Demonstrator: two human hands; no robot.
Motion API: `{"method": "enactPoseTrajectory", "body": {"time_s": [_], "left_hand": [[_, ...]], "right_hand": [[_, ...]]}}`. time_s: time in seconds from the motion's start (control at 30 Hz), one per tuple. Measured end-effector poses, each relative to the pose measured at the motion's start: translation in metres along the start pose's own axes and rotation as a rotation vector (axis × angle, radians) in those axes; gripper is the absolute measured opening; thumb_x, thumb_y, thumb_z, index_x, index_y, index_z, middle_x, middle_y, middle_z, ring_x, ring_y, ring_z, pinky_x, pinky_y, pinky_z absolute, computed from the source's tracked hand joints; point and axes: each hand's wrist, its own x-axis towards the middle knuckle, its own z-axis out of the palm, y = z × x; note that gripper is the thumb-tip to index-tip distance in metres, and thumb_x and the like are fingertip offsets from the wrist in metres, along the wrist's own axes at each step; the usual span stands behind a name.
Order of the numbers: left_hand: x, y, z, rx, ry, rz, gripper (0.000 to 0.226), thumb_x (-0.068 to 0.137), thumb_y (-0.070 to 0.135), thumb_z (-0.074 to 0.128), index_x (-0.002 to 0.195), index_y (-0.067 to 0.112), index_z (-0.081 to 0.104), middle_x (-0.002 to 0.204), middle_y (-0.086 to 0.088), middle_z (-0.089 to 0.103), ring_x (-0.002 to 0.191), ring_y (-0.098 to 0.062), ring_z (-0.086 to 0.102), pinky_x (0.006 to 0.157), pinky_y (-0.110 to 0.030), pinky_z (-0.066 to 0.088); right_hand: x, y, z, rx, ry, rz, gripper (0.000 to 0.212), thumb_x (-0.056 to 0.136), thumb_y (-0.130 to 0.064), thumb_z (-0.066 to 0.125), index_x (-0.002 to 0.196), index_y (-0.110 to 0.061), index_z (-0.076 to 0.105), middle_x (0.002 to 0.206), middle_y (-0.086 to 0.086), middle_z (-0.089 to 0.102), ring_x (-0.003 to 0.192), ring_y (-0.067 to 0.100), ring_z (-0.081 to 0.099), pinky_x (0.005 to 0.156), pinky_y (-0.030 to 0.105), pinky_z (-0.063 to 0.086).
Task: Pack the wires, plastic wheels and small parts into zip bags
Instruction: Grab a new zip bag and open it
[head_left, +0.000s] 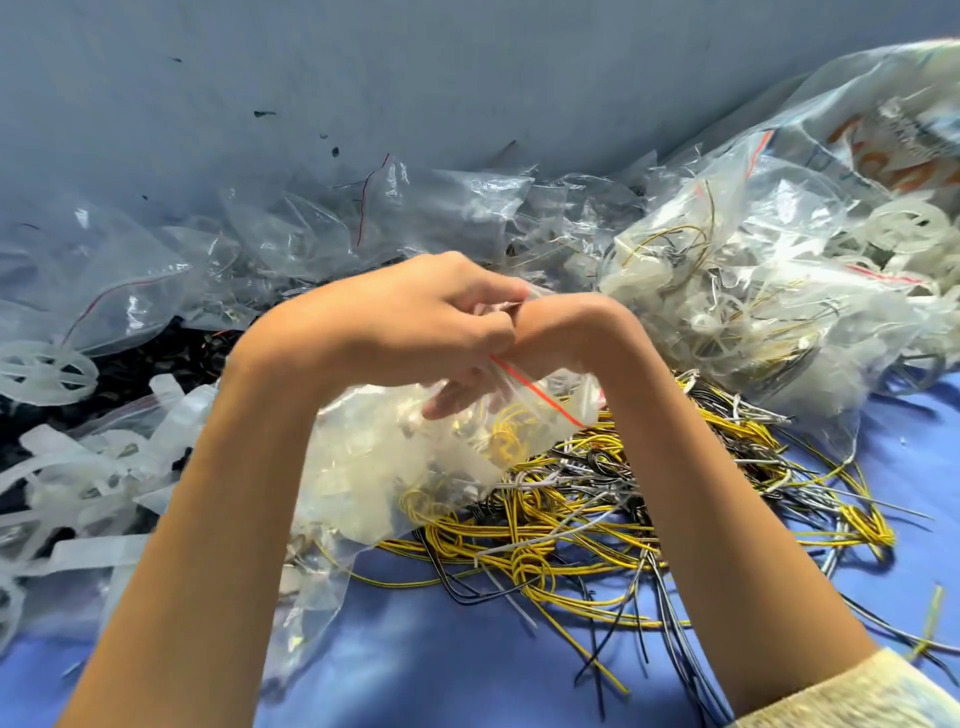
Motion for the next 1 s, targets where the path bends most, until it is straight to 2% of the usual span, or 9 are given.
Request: {"method": "enactPoseTrajectory", "body": {"time_s": [0.13,0.3,0.4,0.47,0.53,0.63,0.8,0.87,1.0], "left_hand": [[0.002,-0.019,-0.002,0.023,0.006,-0.108,0.031,0.093,0.018,0.051,0.123,0.016,0.060,0.108,-0.012,0.067,0.098,-0.026,0.063,0.077,-0.033,0.055],[0.005,-0.025,-0.003,0.204,0.018,-0.228,0.034,0.090,0.027,0.048,0.120,0.014,0.057,0.097,-0.006,0.063,0.091,-0.027,0.057,0.067,-0.026,0.049],[0.006,-0.025,-0.003,0.339,0.030,-0.242,0.030,0.091,0.029,0.049,0.115,0.014,0.056,0.101,-0.005,0.060,0.094,-0.025,0.054,0.080,-0.033,0.045],[0.006,-0.026,-0.002,0.374,0.025,-0.247,0.019,0.088,0.031,0.052,0.101,0.018,0.055,0.085,0.001,0.054,0.078,-0.020,0.052,0.061,-0.022,0.043],[0.006,-0.029,-0.001,0.378,0.033,-0.277,0.012,0.084,0.028,0.057,0.093,0.023,0.052,0.078,0.004,0.052,0.067,-0.010,0.050,0.041,-0.012,0.036],[0.005,-0.039,0.001,0.424,0.054,-0.338,0.019,0.080,0.016,0.059,0.087,0.027,0.045,0.078,0.007,0.050,0.067,-0.007,0.048,0.048,-0.022,0.034],[0.002,-0.056,0.000,0.448,0.014,-0.478,0.039,0.081,0.011,0.060,0.105,0.036,0.042,0.088,0.006,0.053,0.081,-0.018,0.053,0.059,-0.026,0.041],[0.001,-0.061,-0.003,0.451,0.013,-0.534,0.051,0.079,0.016,0.064,0.126,0.029,0.049,0.116,-0.003,0.060,0.100,-0.023,0.057,0.079,-0.031,0.049],[-0.002,-0.065,-0.008,0.438,0.071,-0.598,0.044,0.080,0.029,0.066,0.121,0.017,0.058,0.119,-0.008,0.062,0.104,-0.027,0.059,0.086,-0.033,0.049]], "right_hand": [[0.000,0.005,-0.006,0.114,-0.057,0.011,0.009,0.087,-0.031,0.066,0.092,-0.026,0.062,0.098,0.001,0.064,0.090,0.014,0.057,0.089,0.046,0.051],[0.000,0.011,-0.009,-0.091,-0.076,0.006,0.072,0.066,-0.062,0.066,0.129,-0.030,0.052,0.136,-0.013,0.050,0.119,0.006,0.046,0.105,0.031,0.036],[0.008,0.010,-0.002,-0.118,-0.041,-0.018,0.056,0.072,-0.061,0.065,0.118,-0.032,0.052,0.108,-0.023,0.050,0.105,0.006,0.044,0.089,0.022,0.037],[0.012,0.009,0.001,-0.084,-0.021,-0.016,0.049,0.074,-0.060,0.066,0.112,-0.034,0.051,0.101,-0.026,0.051,0.102,0.007,0.046,0.085,0.019,0.040],[0.015,0.011,0.003,-0.070,-0.031,-0.023,0.061,0.075,-0.058,0.067,0.128,-0.032,0.050,0.127,-0.015,0.053,0.114,0.009,0.047,0.098,0.024,0.038],[0.014,0.015,-0.001,0.026,0.017,-0.044,0.054,0.083,-0.036,0.070,0.133,-0.026,0.052,0.135,-0.006,0.055,0.116,0.007,0.054,0.097,0.025,0.043],[0.003,0.035,-0.013,0.082,0.236,-0.004,0.011,0.079,-0.030,0.075,0.081,-0.022,0.068,0.074,-0.005,0.067,0.064,0.006,0.056,0.062,0.029,0.045],[0.001,0.046,-0.014,0.018,0.216,0.072,0.013,0.078,-0.033,0.075,0.083,-0.023,0.070,0.072,-0.010,0.066,0.062,0.003,0.055,0.060,0.024,0.042],[0.007,0.062,-0.008,-0.025,0.082,0.192,0.022,0.083,-0.033,0.071,0.104,-0.027,0.068,0.088,-0.014,0.066,0.077,0.003,0.060,0.071,0.023,0.045]]}}
